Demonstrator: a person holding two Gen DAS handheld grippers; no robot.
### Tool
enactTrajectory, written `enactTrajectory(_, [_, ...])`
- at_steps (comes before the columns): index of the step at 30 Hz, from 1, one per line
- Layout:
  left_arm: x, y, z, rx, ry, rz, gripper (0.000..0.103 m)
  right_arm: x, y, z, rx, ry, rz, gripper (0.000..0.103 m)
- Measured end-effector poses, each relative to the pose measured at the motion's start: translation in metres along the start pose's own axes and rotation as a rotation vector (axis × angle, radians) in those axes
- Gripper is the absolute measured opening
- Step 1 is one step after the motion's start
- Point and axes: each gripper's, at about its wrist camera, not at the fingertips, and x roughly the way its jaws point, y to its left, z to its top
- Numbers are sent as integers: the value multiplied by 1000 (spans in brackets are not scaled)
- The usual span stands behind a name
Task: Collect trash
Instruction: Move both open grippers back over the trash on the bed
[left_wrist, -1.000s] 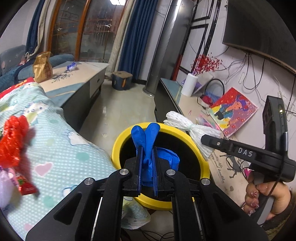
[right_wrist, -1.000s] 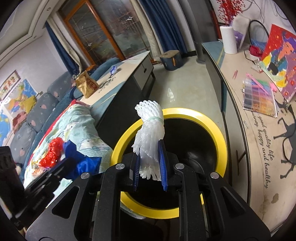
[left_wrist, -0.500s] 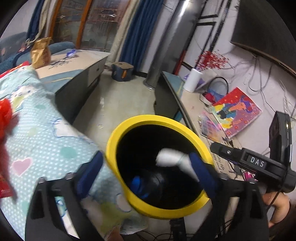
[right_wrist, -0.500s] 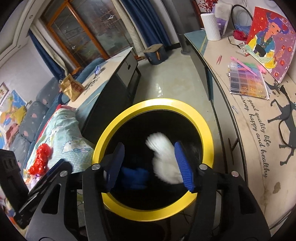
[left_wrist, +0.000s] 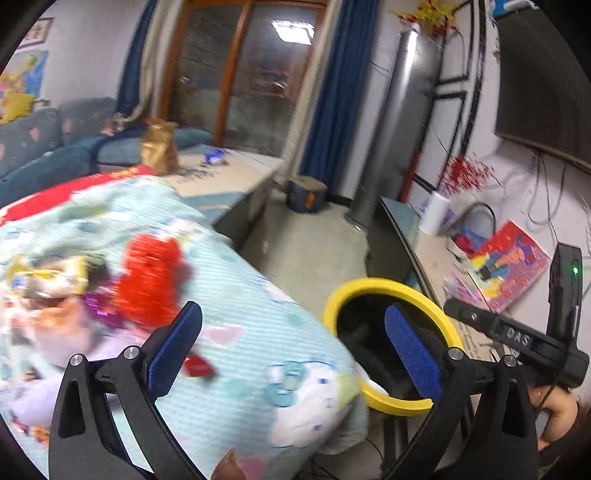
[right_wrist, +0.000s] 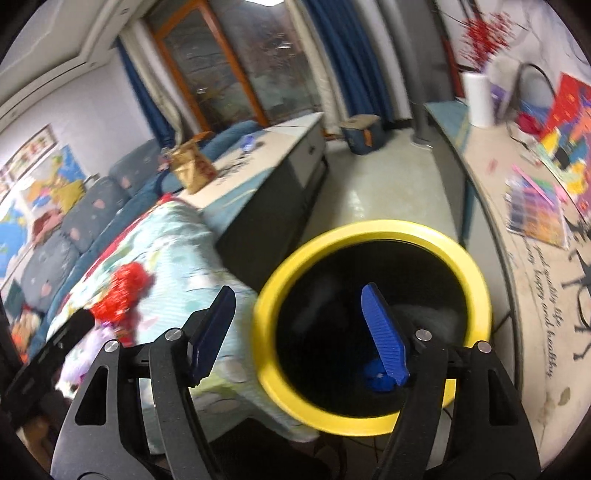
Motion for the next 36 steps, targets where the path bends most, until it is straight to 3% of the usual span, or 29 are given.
enactTrajectory(10, [-57, 44, 6, -22, -105, 97, 96, -6, 56, -8, -141, 6, 76, 64])
enactTrajectory(14, [-72, 55, 4, -32, -123, 127, 96, -8, 73, -13, -178, 12, 98, 65])
enactTrajectory(16, [-79, 61, 4, -41, -132, 139, 96, -10, 82, -16, -200, 14, 109, 71])
enactTrajectory(36, [-125, 128, 6, -103, -176, 236, 96, -16, 164, -29, -383, 19, 189, 73])
